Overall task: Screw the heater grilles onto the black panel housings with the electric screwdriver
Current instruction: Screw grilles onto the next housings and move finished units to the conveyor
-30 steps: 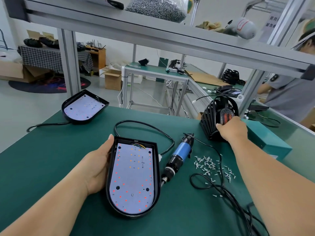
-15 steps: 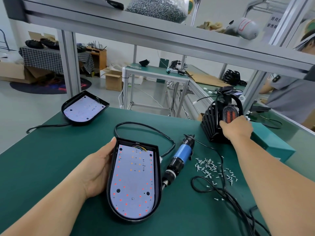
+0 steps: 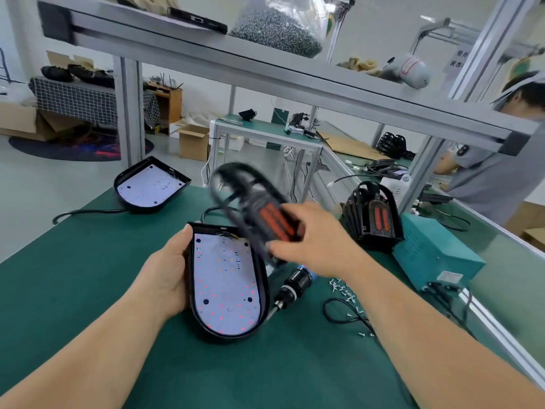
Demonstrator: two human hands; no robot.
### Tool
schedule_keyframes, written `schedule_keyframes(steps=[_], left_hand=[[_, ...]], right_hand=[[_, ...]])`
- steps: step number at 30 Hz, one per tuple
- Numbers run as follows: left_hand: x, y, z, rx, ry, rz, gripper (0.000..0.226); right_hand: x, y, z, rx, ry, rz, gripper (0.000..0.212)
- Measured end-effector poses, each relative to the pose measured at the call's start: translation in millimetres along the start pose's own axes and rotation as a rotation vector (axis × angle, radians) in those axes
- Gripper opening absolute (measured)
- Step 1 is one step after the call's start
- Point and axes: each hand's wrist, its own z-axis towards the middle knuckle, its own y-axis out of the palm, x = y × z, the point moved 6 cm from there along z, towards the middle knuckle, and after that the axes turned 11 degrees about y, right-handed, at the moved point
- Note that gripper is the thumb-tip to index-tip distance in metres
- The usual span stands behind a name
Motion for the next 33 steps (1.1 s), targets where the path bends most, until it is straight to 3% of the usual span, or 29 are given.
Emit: schedule_keyframes(steps=[2, 5, 10, 14, 18, 27, 30, 33], left_hand=[[8.6, -6.8, 0.9, -0.007, 0.0, 0.012, 0.038], [19.6, -16.6, 3.2, -0.018, -0.013, 0.031, 0.038], [14.3, -10.7, 4.0, -0.158, -0.071, 0.025, 0.057], [11.9, 0.8, 1.1, -0.242, -0.115, -0.135, 0.054], [11.9, 0.3, 4.8, -0.211, -0.064, -0.125, 0.053], [11.3, 1.0, 5.0, -0.211, -0.02, -0.106, 0.052], [13.2, -0.5, 4.7, -0.189, 0.006, -0.079, 0.047], [12.5, 0.2, 2.8, -0.187, -0.004, -0.063, 0.049]], right_hand=[[-22.3, 13.8, -5.5, -0.152, -0.192, -0.149, 0.064], [-40.0, 20.1, -4.8, -0.254, -0.408, -0.463, 0.072], [-57.6, 17.3, 11.0, -0.252, -0.593, -0.844, 0.077], [-77.7, 30.6, 17.3, -0.213, -0.694, -0.919, 0.075], [-84.6, 55.0, 18.1, -0.248, -0.737, -0.919, 0.069], [-70.4, 65.2, 20.7, -0.328, -0.652, -0.789, 0.079], [-67.7, 59.4, 23.8, -0.368, -0.472, -0.435, 0.076], [-57.0, 48.4, 31.6, -0.185, -0.189, -0.041, 0.053]])
